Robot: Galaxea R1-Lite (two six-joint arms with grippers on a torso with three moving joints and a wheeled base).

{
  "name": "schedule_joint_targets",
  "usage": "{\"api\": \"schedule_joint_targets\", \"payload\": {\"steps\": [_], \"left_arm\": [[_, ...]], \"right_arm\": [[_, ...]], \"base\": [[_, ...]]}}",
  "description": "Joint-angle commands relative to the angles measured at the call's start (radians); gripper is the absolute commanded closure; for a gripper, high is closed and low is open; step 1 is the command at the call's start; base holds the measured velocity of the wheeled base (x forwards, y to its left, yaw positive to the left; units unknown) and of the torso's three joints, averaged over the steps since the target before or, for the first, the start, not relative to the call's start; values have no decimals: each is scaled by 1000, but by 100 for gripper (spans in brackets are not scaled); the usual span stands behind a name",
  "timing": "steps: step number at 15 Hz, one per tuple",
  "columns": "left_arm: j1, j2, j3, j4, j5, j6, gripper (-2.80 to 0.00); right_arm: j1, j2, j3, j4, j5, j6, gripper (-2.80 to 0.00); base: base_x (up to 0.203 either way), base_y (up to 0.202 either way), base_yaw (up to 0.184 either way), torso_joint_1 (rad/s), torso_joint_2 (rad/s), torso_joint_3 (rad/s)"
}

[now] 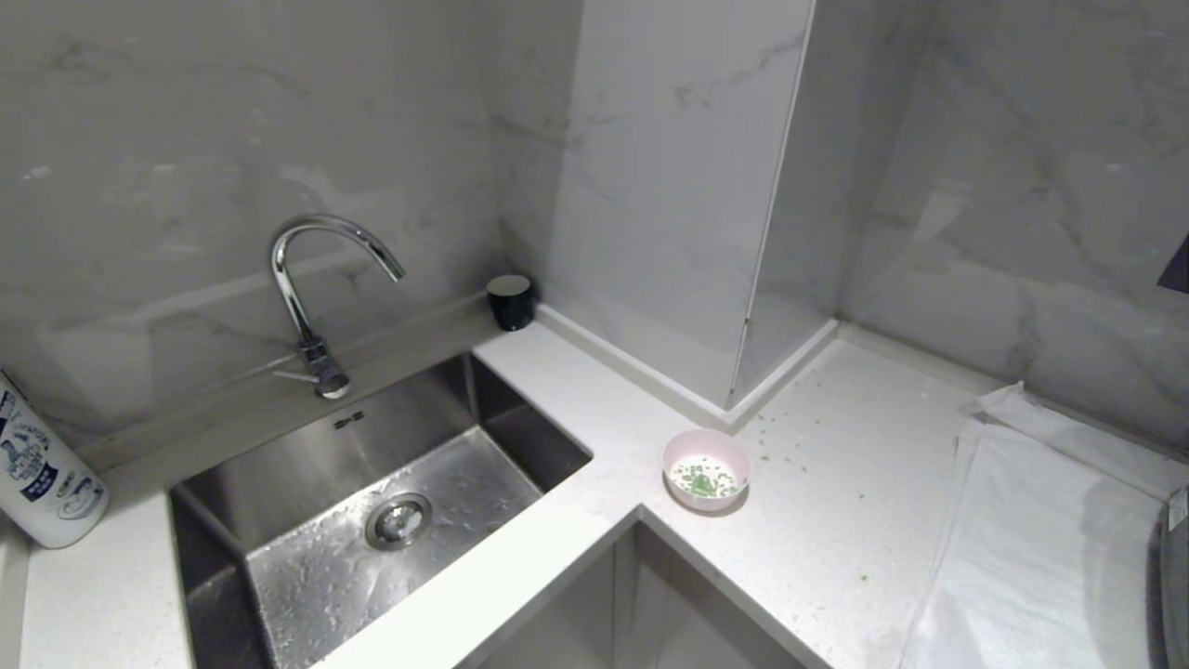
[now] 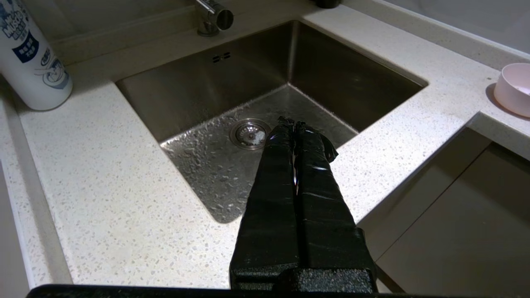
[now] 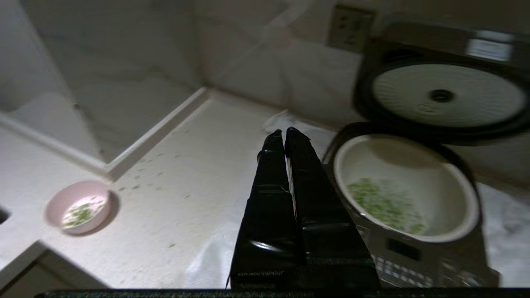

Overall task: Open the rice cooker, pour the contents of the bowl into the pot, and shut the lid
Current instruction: Turn on the tap

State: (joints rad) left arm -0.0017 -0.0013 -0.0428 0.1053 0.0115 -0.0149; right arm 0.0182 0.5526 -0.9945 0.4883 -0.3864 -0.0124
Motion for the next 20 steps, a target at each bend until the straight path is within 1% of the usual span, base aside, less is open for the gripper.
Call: {"api": "schedule_joint_targets", "payload": {"steps": [1, 3, 5, 6, 8, 9, 10, 11, 13, 15, 16, 17, 20], "left_arm": [[0, 0, 0, 1, 1, -2, 0], [0, 0, 0, 1, 1, -2, 0], [0, 0, 0, 1, 1, -2, 0], [0, 0, 0, 1, 1, -2, 0], [0, 0, 0, 1, 1, -2, 0], [0, 0, 0, 1, 1, -2, 0], [0, 0, 0, 1, 1, -2, 0], [0, 0, 0, 1, 1, -2, 0], [0, 0, 0, 1, 1, -2, 0], [0, 0, 0, 1, 1, -2, 0], [2, 0, 0, 1, 1, -2, 0], [0, 0, 0, 1, 1, 0, 0], [2, 0, 0, 1, 1, -1, 0]], "right_arm": [[-68, -145, 37, 2, 1, -28, 0], [-68, -241, 63, 1, 8, -40, 0], [-35, -342, 81, 3, 13, -51, 0], [-24, -402, 102, 4, 24, -81, 0], [-17, -516, 175, 6, 71, -161, 0], [-16, -549, 229, 8, 81, -181, 0], [-16, -553, 250, 9, 90, -150, 0], [-15, -553, 292, 9, 114, -92, 0], [-15, -553, 422, 7, 222, -38, 0], [-15, -553, 558, -17, 326, -6, 0], [-15, -553, 624, -62, 366, -2, 0], [-15, -553, 702, -135, 391, -9, 0], [-15, -553, 972, -439, 414, -96, 0]], "base": [[0, 0, 0, 0, 0, 0], [0, 0, 0, 0, 0, 0], [0, 0, 0, 0, 0, 0], [0, 0, 0, 0, 0, 0], [0, 0, 0, 0, 0, 0], [0, 0, 0, 0, 0, 0], [0, 0, 0, 0, 0, 0], [0, 0, 0, 0, 0, 0], [0, 0, 0, 0, 0, 0], [0, 0, 0, 0, 0, 0], [0, 0, 0, 0, 0, 0], [0, 0, 0, 0, 0, 0], [0, 0, 0, 0, 0, 0]]}}
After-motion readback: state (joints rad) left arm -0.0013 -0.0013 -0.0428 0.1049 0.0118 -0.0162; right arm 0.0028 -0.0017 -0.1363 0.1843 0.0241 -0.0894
